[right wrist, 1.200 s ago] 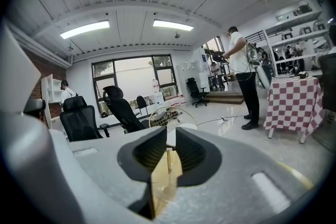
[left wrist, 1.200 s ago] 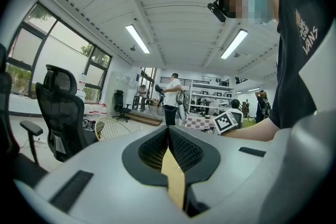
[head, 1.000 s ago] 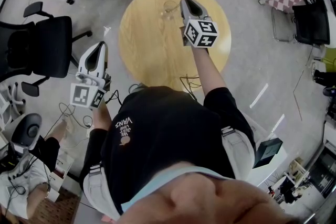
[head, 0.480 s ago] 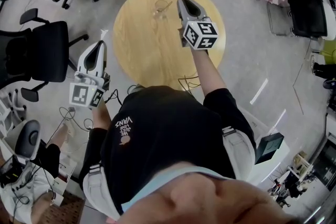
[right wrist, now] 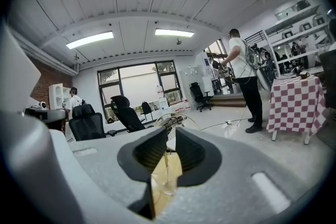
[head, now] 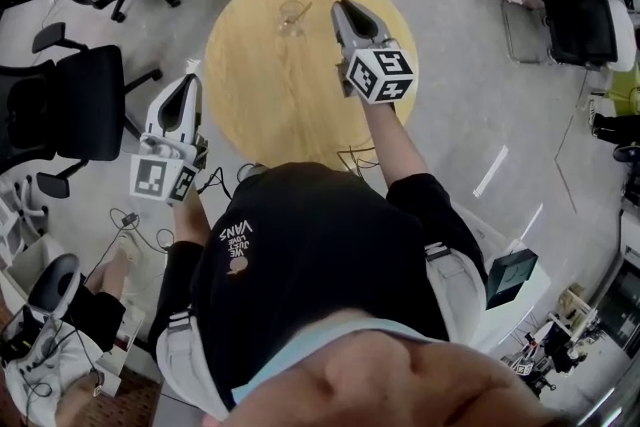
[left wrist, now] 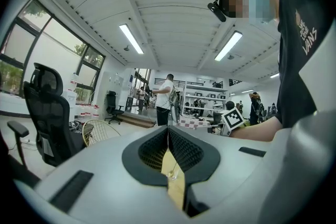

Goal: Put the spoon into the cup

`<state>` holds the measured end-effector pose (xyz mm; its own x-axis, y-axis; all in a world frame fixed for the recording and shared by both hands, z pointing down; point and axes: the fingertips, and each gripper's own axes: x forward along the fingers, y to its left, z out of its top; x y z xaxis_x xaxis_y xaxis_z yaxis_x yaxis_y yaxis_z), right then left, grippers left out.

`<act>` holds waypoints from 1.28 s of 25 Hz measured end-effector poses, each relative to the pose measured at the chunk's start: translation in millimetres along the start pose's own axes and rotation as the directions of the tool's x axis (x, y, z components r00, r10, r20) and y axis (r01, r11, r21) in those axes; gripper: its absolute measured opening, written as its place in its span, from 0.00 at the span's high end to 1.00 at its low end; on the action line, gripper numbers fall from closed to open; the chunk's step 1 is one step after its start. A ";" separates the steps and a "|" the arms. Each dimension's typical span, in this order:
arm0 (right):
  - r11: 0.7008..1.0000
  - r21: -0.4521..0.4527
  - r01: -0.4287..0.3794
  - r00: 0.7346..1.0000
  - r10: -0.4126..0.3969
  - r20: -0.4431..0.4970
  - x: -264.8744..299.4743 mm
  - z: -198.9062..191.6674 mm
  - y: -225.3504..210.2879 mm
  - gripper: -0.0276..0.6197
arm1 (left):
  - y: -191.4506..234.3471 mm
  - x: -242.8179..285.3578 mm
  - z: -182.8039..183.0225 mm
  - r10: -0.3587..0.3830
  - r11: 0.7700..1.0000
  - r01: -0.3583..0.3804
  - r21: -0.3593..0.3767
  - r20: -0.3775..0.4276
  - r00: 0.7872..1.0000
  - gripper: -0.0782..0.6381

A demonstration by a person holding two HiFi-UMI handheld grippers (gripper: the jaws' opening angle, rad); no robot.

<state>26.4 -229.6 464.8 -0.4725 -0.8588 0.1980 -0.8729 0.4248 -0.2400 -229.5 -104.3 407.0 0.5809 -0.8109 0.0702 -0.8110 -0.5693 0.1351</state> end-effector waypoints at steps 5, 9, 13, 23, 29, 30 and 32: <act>1.000 -0.004 -0.013 1.000 0.013 0.014 -11.9 8.1 -0.6 0.89 | -7.6 7.4 0.6 -0.001 1.000 0.001 -0.003 0.007 1.000 0.90; 1.000 -0.008 -0.026 1.000 0.026 0.018 -22.0 14.0 -4.5 0.89 | -18.3 14.6 2.7 0.001 1.000 0.000 -0.006 0.014 1.000 0.90; 0.999 -0.011 -0.048 0.999 0.049 0.016 -33.7 18.1 -7.7 0.89 | -32.2 18.8 5.9 0.010 1.000 -0.010 -0.005 0.019 1.000 0.90; 0.995 -0.012 -0.099 0.995 0.100 0.029 -53.1 27.0 -9.6 0.89 | -52.3 23.5 8.8 0.033 0.999 -0.034 0.006 0.039 0.999 0.90; 0.992 -0.005 -0.123 0.992 0.123 0.035 -69.3 30.7 -12.5 0.89 | -68.8 28.2 11.1 0.040 0.999 -0.041 0.014 0.044 0.998 0.90; 0.992 -0.004 -0.126 0.991 0.126 0.034 -74.0 30.9 -14.8 0.89 | -74.5 29.6 11.7 0.041 0.999 -0.041 0.016 0.045 0.998 0.90; 0.991 -0.008 -0.131 0.991 0.131 0.035 -83.5 32.3 -19.1 0.89 | -85.6 31.6 13.3 0.039 0.999 -0.040 0.024 0.049 0.998 0.90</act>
<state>86.4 -175.2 422.2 -0.5783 -0.8051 0.1315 -0.8044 0.5360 -0.2561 -142.7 -83.0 384.6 0.5448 -0.8381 0.0271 -0.8351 -0.5393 0.1086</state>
